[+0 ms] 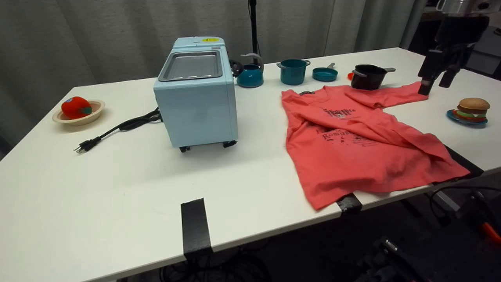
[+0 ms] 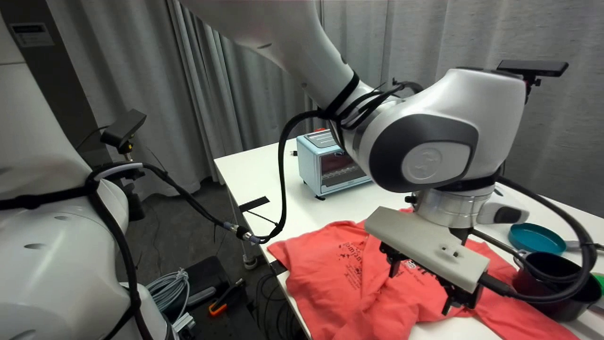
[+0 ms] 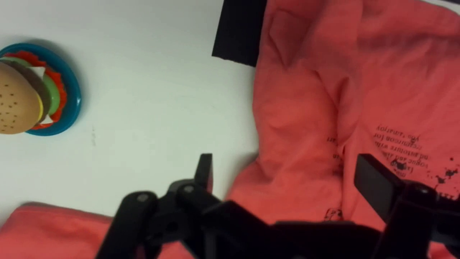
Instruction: Unfold the sleeves of the orange sweatshirt
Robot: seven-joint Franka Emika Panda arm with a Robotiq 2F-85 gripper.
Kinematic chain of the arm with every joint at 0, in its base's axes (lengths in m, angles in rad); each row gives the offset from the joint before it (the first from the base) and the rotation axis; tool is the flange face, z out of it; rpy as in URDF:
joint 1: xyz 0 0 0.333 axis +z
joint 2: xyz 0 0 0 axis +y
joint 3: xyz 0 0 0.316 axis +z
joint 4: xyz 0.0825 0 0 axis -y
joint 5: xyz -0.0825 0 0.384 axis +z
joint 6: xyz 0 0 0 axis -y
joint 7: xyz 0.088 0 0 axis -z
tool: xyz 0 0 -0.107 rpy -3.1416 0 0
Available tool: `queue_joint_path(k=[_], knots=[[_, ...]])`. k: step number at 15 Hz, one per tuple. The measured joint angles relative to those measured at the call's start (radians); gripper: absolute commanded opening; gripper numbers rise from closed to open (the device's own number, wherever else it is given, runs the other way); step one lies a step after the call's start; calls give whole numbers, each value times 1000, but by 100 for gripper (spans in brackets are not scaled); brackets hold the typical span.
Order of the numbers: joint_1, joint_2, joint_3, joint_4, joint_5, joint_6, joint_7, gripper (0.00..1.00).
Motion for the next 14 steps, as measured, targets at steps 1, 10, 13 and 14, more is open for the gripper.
queue_joint_path(k=[1,10,13,14], knots=[[8,-7,3,-22,-3,0,-12,100],[73,-23,41,-153,-9,87,-34,100],[79,-19,47,-161,-9,101,-32,100],[79,-18,46,-160,-9,101,-32,100]])
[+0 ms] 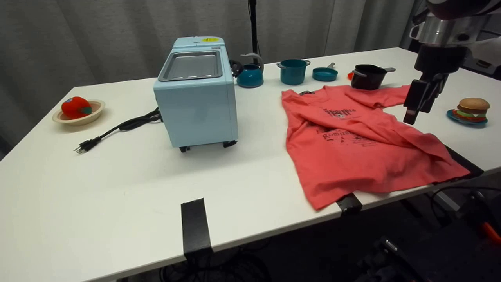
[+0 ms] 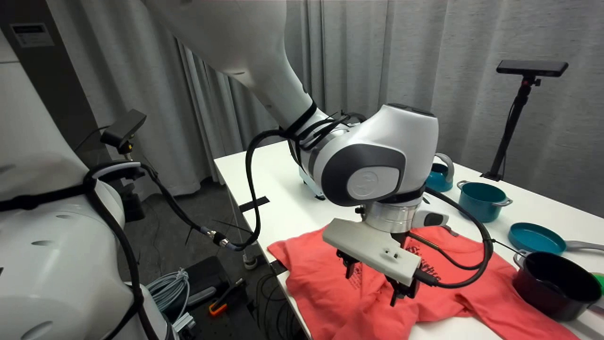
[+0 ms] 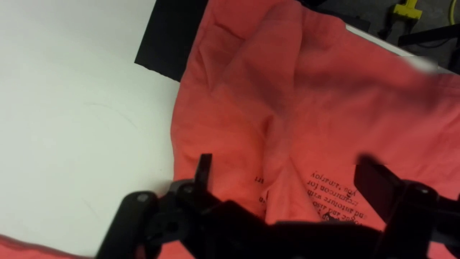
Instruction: Unfold the sleeves of the orange sweatshirt
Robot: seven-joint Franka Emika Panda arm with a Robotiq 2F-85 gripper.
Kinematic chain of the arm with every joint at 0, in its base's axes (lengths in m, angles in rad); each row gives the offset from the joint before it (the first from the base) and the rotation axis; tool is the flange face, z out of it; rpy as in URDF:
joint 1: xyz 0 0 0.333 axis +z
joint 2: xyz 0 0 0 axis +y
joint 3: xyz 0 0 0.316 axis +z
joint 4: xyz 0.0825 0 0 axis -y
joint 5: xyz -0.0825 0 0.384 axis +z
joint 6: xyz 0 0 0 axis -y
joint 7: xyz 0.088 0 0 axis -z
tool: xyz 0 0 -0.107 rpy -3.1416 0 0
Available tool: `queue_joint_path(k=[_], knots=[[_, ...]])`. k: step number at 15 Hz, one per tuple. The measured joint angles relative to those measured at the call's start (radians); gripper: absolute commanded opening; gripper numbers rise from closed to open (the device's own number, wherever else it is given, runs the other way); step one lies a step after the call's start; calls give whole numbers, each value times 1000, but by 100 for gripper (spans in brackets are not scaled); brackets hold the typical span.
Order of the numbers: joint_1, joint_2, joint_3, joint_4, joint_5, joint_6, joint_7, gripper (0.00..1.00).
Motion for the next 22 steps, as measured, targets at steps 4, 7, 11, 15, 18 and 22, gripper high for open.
queue_joint_path(k=[4,7,11,15,18,22], knots=[[0,3,0,0,0,0,0,100],[0,19,2,-4,0,1,0,100],[0,59,2,-11,0,29,1,100],[0,100,1,-8,0,37,6,71],[0,127,1,-7,0,37,9,45],[0,148,1,-5,0,37,12,17]])
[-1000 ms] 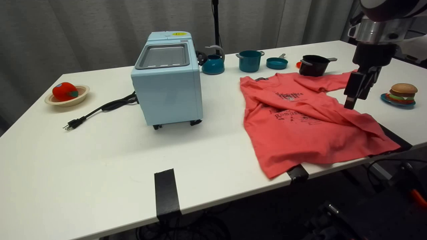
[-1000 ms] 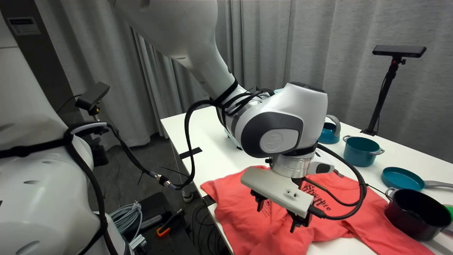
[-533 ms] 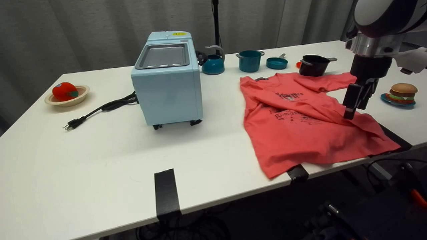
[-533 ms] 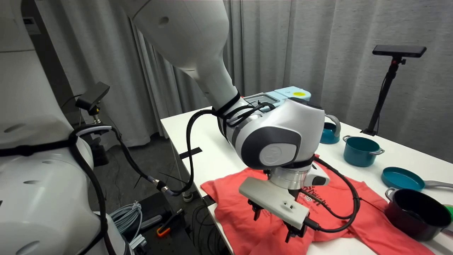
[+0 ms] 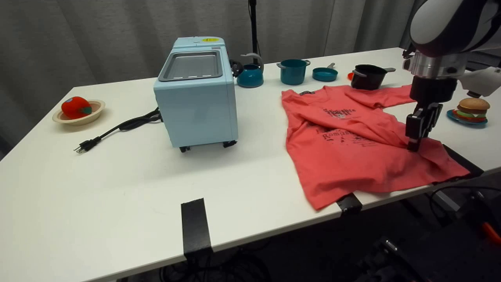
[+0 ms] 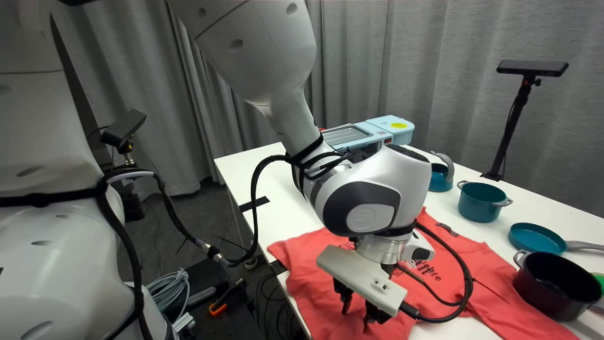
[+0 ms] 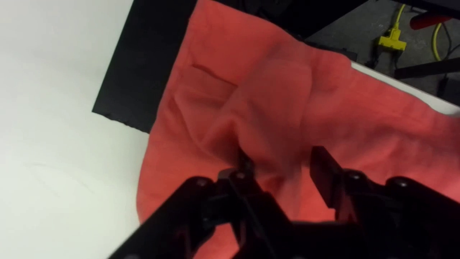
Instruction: Unfold the sleeves of the orange sweatshirt
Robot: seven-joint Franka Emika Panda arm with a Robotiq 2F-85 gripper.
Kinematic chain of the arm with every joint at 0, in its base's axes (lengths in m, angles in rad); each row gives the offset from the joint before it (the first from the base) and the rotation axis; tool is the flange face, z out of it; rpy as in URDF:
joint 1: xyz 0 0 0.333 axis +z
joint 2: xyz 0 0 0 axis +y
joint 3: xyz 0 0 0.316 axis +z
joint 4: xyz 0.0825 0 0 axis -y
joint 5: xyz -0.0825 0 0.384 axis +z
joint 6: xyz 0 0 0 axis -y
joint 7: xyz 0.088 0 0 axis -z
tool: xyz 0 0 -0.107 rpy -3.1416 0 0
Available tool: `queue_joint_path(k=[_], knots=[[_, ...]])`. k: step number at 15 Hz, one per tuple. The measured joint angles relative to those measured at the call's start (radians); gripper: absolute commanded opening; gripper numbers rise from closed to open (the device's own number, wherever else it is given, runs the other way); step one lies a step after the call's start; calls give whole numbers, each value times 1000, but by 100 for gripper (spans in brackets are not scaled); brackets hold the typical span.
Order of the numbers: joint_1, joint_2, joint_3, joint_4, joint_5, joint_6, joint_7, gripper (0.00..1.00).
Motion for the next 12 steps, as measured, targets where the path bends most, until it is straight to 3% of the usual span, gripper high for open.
queue_joint_path(k=[2,3,12], knots=[[0,1,0,2,0,0,0,2],[0,1,0,4,0,0,0,0],[3,-87,36,-1,12,0,-7,1]])
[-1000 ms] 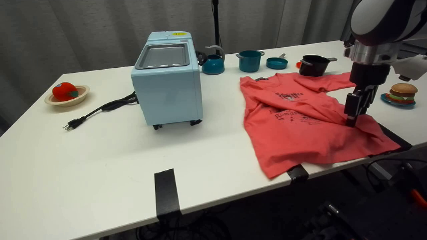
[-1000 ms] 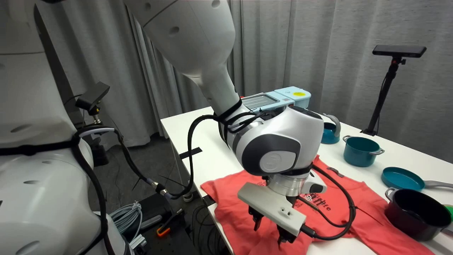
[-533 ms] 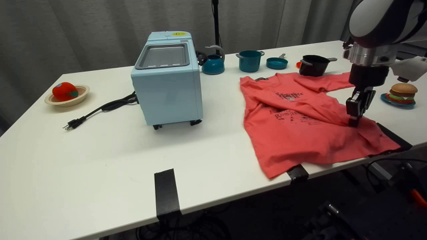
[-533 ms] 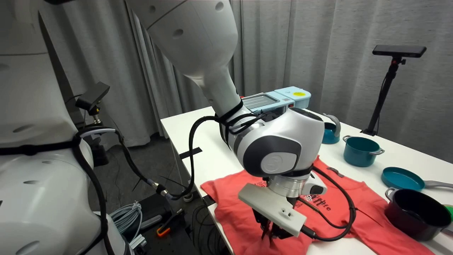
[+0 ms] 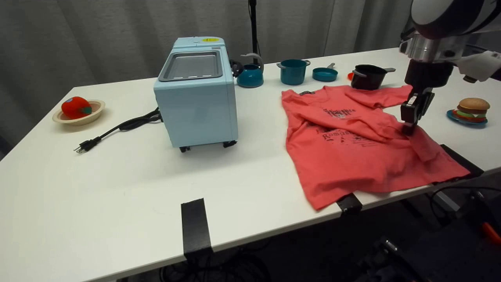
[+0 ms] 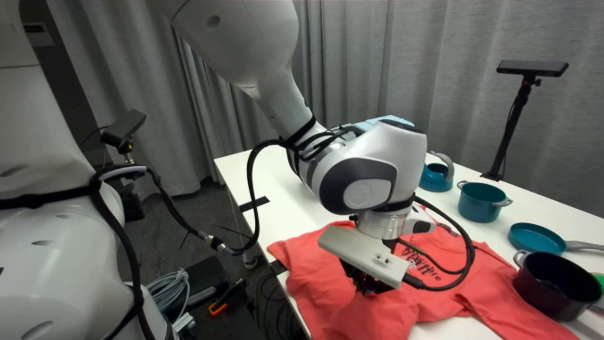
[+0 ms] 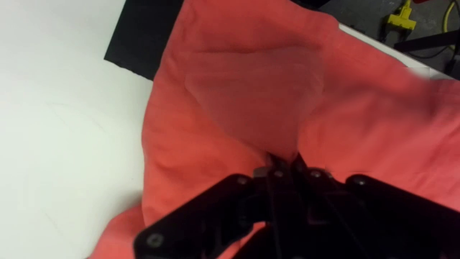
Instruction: Unfold the sleeves of the orange sweatshirt
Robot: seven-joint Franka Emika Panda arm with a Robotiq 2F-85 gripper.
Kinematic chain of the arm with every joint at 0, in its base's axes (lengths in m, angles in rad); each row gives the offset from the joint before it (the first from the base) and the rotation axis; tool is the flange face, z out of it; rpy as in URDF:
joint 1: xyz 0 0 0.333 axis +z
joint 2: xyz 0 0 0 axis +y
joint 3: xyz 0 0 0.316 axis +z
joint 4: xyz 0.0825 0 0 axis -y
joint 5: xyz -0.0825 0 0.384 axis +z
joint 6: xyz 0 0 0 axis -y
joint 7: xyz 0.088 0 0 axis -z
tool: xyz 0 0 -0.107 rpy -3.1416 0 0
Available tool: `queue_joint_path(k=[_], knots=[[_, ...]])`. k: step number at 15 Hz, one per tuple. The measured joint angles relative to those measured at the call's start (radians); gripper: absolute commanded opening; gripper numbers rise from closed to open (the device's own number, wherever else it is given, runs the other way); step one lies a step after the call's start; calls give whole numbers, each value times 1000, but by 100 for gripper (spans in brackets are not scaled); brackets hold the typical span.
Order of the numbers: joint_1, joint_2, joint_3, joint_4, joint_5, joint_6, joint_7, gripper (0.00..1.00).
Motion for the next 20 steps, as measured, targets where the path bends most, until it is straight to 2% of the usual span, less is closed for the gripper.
queue_joint_path(k=[5,13,16,20], knots=[[59,-131,47,-51,167,5,-87,1],[299,-350,53,-128,510,69,-288,1],[377,-398,48,-148,581,69,-352,1],[446,-425,41,-160,604,26,-421,1]])
